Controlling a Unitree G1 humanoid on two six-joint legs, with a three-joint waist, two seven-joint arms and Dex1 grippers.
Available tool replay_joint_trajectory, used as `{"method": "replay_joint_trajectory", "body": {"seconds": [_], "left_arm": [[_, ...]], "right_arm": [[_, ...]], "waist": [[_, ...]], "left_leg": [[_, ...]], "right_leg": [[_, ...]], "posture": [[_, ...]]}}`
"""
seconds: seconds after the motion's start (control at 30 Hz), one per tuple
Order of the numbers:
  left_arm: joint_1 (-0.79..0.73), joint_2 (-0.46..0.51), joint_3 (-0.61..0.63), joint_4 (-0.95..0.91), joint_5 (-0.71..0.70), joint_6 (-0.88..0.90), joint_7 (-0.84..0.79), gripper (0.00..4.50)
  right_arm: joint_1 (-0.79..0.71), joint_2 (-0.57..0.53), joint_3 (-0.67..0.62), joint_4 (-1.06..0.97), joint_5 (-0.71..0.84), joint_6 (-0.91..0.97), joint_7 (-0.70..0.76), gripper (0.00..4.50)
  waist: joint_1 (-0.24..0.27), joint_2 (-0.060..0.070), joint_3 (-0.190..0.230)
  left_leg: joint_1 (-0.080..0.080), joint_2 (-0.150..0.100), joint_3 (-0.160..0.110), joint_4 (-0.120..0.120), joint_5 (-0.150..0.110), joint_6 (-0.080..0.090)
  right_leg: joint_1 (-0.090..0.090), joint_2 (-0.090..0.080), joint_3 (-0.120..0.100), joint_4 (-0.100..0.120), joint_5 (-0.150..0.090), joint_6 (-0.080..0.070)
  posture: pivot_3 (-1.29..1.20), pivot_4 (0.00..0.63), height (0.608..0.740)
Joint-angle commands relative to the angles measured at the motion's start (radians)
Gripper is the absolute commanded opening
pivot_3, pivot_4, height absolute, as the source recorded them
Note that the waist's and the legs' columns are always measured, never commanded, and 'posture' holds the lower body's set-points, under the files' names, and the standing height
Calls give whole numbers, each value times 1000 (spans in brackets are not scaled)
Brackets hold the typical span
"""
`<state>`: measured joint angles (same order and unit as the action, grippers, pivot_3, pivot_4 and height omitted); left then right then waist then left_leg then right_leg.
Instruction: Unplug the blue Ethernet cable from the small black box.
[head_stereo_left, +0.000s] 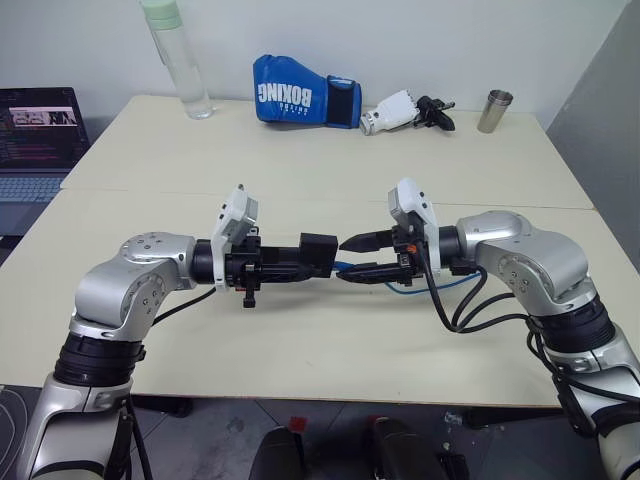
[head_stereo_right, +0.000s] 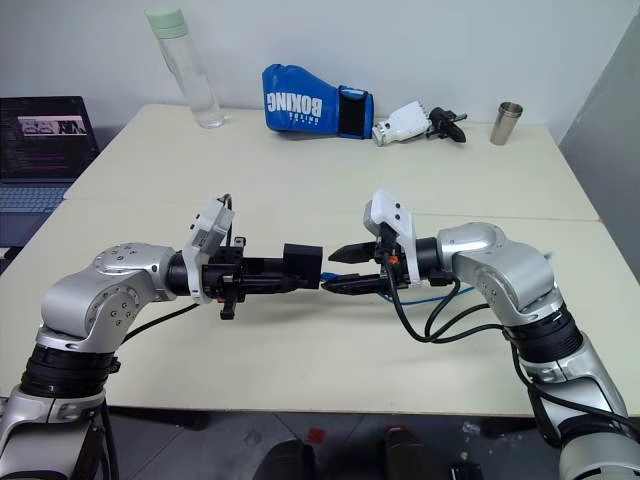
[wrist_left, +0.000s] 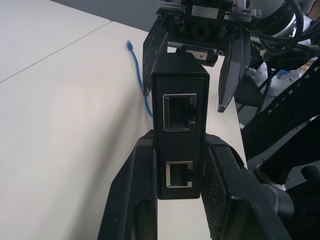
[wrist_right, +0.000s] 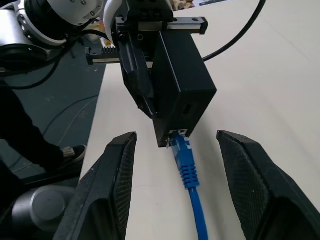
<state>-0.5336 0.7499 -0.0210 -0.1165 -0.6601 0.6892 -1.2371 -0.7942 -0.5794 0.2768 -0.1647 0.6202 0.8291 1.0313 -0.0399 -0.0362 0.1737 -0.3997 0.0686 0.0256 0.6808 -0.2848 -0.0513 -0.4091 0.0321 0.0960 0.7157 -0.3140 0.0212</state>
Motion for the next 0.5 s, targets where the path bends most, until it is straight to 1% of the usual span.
{"method": "replay_joint_trajectory", "body": {"seconds": [0.03, 0.5], "left_arm": [[3, 22, 30, -37, -4, -25, -17, 781], [10, 19, 28, -28, 5, -49, -25, 781]], "right_arm": [[-37, 16, -15, 8, 18, 24, 37, 2709], [-65, 66, 3, 71, -33, 27, 62, 2709]], "waist": [[-1, 0, 0], [-1, 0, 0]], "left_leg": [[0, 0, 0, 0, 0, 0], [0, 0, 0, 0, 0, 0]], "right_leg": [[0, 0, 0, 0, 0, 0], [-1, 0, 0, 0, 0, 0]], "posture": [[0, 150, 740], [0, 150, 740]]}}
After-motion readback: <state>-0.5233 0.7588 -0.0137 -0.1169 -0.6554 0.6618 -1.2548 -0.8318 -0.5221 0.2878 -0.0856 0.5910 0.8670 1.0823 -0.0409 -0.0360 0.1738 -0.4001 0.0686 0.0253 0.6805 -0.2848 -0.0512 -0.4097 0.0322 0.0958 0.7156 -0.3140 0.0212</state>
